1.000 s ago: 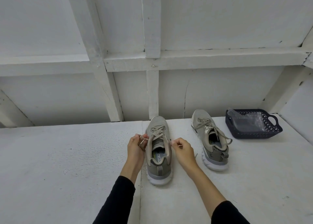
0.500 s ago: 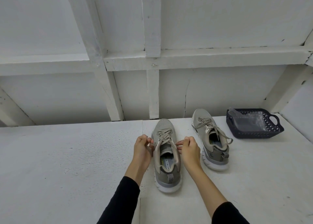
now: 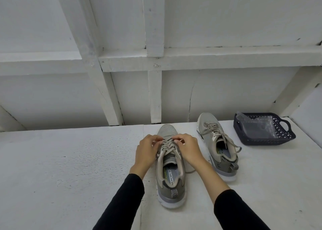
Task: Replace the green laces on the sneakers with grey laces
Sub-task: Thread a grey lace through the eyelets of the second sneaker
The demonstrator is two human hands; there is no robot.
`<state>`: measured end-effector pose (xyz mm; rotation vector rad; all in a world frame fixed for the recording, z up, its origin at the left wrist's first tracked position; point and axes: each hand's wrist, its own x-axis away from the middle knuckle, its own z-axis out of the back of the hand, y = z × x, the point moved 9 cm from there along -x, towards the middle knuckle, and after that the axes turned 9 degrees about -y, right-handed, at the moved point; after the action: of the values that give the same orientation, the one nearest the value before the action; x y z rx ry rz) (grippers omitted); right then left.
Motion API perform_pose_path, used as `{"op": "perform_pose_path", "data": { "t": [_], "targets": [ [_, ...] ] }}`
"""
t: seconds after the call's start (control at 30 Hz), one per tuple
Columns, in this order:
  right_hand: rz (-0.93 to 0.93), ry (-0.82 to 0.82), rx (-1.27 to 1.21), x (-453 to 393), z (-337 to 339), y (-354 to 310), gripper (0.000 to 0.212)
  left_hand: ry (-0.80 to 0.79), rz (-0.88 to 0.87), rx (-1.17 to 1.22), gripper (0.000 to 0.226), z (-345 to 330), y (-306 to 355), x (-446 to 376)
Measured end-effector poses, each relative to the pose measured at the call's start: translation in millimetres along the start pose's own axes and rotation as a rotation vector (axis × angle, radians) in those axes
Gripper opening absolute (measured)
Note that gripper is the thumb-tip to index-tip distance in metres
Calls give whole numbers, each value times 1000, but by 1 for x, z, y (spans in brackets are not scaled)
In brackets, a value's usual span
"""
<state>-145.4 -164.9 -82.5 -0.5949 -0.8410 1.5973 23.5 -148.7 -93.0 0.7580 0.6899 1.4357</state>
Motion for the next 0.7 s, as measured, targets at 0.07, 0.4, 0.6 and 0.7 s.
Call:
{"op": "perform_pose_path", "data": {
  "t": [0.07, 0.4, 0.6, 0.7],
  "targets": [
    [8, 4, 25, -3, -1, 0, 20, 16, -33, -10, 8, 1, 2, 0],
    [94, -7, 82, -5, -12, -6, 18, -16, -135, -184, 20, -19, 6, 0],
    [81, -2, 79, 1, -13, -3, 26, 39, -111, -85, 19, -16, 9, 2],
    [113, 28, 99, 5, -13, -7, 22, 62, -143, -67, 19, -15, 13, 7]
  ]
}}
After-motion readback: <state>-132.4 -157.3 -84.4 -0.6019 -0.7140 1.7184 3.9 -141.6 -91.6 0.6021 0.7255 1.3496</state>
